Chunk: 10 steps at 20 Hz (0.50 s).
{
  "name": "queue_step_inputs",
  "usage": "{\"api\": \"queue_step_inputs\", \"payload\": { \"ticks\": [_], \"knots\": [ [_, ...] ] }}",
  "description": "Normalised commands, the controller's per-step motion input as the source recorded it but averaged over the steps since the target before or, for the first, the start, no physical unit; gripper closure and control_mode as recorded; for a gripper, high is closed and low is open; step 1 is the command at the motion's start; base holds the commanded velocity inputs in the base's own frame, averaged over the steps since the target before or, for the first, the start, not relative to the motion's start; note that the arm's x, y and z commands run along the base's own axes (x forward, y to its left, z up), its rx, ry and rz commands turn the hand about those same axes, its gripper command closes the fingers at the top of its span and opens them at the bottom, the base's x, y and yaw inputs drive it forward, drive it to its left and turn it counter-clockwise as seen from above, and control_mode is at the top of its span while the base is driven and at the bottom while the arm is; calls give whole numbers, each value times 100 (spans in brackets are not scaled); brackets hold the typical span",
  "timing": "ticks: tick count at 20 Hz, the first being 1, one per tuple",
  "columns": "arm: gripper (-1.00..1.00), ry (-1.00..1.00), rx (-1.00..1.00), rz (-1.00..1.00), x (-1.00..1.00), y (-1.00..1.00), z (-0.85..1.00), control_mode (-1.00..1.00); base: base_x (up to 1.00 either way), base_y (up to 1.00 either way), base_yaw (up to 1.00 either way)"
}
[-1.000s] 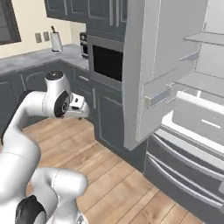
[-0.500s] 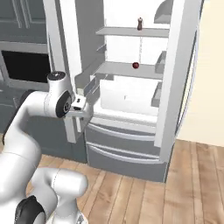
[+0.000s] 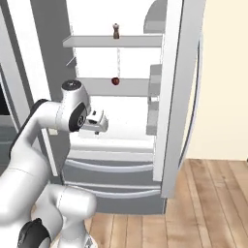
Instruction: Pick the kiwi and apple from the fridge and place them on the plate next to the blender to make a fruit smoothie.
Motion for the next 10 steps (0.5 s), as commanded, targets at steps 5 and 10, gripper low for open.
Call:
{"api": "queue_step_inputs", "payload": {
  "ticks": [5, 10],
  "knots": [
    [-100, 0, 0, 0, 0, 0, 0, 100, 65, 44, 0],
    [-100, 0, 0, 0, 0, 0, 0, 100, 87, -30, -1]
  ]
}}
